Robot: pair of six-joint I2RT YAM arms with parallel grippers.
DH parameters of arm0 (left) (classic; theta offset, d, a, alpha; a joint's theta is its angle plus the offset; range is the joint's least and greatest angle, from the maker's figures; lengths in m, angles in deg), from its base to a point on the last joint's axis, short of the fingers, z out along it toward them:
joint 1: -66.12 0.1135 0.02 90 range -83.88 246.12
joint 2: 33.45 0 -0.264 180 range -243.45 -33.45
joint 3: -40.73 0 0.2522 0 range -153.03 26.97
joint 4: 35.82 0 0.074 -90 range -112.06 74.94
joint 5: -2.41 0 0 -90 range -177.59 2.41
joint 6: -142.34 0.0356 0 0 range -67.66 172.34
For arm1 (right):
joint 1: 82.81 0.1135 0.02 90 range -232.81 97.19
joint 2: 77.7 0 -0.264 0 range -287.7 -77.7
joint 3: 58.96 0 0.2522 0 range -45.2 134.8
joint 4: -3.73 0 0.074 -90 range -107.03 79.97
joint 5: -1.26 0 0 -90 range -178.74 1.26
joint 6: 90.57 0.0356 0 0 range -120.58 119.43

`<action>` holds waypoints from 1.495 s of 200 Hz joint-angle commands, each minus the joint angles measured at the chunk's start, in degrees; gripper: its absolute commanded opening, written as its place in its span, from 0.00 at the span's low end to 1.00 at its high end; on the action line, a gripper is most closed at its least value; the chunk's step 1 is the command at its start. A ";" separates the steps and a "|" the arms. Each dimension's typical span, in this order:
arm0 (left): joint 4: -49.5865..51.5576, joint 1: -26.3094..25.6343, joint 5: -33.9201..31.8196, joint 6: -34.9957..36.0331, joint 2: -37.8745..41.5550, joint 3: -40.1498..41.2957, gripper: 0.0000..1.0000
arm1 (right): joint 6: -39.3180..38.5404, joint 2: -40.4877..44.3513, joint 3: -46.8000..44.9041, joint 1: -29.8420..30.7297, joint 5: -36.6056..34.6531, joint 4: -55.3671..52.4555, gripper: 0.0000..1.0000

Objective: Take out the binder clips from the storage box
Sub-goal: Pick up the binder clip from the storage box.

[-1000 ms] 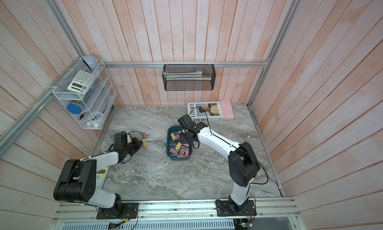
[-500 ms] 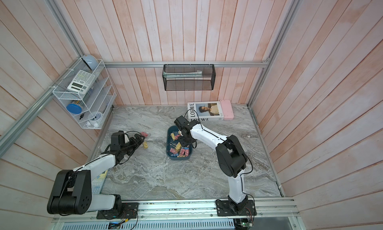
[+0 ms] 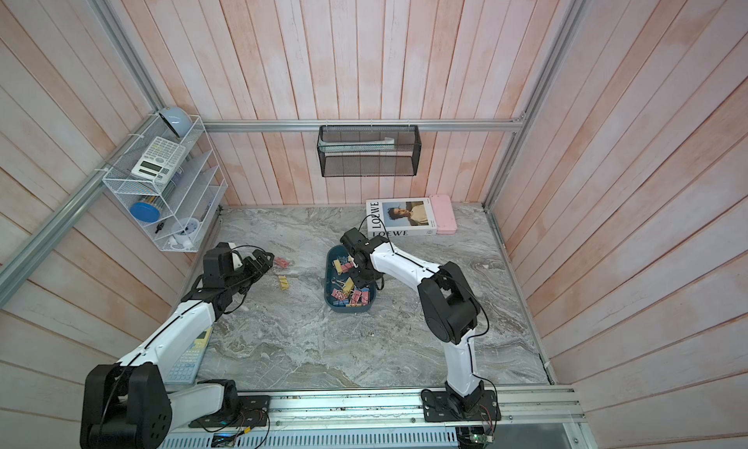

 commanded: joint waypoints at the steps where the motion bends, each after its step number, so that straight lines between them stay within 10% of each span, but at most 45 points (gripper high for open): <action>1: 4.64 1.28 -2.86 3.44 1.02 -2.16 1.00 | -1.02 -1.65 2.08 -0.72 -1.02 -0.35 0.37; 117: 1.97 4.16 3.35 0.96 2.49 -0.43 1.00 | -1.20 0.30 2.31 -0.20 -2.74 -0.06 0.39; 299: 2.63 4.16 4.25 0.76 2.52 -0.19 1.00 | 27.61 -9.98 17.03 -0.59 2.86 -12.65 0.29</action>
